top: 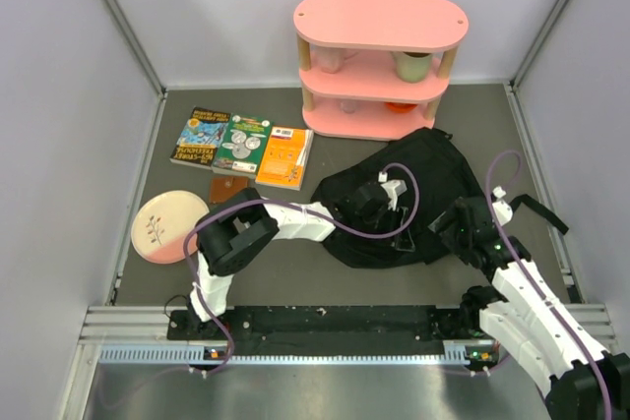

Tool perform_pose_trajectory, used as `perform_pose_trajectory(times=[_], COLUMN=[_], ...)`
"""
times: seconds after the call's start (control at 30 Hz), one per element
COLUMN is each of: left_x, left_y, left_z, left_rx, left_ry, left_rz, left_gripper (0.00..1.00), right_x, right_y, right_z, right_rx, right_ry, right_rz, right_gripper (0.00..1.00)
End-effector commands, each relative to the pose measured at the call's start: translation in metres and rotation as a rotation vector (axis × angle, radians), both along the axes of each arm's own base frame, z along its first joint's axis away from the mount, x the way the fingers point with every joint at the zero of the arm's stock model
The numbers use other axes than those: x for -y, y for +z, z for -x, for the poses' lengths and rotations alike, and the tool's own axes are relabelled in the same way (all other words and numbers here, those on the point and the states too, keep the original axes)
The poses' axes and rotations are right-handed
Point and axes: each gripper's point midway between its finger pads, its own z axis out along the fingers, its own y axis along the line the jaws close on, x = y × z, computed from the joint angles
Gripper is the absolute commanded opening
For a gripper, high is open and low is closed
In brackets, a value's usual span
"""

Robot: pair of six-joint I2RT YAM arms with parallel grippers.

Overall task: Pack the student bag
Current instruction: Unzip the student bag at the center of the board.

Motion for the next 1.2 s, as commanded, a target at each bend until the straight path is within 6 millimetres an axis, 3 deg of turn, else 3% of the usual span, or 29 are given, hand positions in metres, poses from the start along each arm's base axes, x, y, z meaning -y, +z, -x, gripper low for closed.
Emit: perform_pose_trajectory(times=[0.0, 0.3, 0.5, 0.7, 0.9, 1.03, 1.07, 1.17], left_x=[0.016, 0.023, 0.029, 0.025, 0.017, 0.013, 0.012, 0.013], left_y=[0.013, 0.018, 0.015, 0.007, -0.006, -0.009, -0.01, -0.009], left_z=[-0.008, -0.018, -0.016, -0.013, -0.01, -0.009, -0.007, -0.006], left_rx=[0.012, 0.016, -0.019, -0.034, -0.035, -0.034, -0.036, -0.039], left_ry=[0.027, 0.089, 0.077, 0.076, 0.07, 0.067, 0.063, 0.056], left_rz=[0.068, 0.131, 0.15, 0.129, 0.081, 0.066, 0.067, 0.075], left_gripper=[0.52, 0.46, 0.33, 0.32, 0.38, 0.25, 0.17, 0.06], right_x=[0.001, -0.001, -0.003, -0.003, -0.003, -0.003, -0.003, -0.004], right_y=[0.007, 0.007, 0.006, 0.007, 0.006, 0.005, 0.006, 0.006], right_z=[-0.004, -0.004, -0.003, -0.003, -0.003, -0.002, -0.003, -0.003], right_rx=[0.023, 0.026, 0.03, 0.033, 0.031, 0.03, 0.032, 0.032], right_ry=[-0.018, -0.006, 0.002, 0.005, 0.006, 0.005, 0.003, 0.006], right_rz=[-0.013, -0.019, -0.026, -0.026, -0.025, -0.03, -0.032, -0.031], right_gripper=[0.76, 0.76, 0.76, 0.76, 0.77, 0.77, 0.77, 0.77])
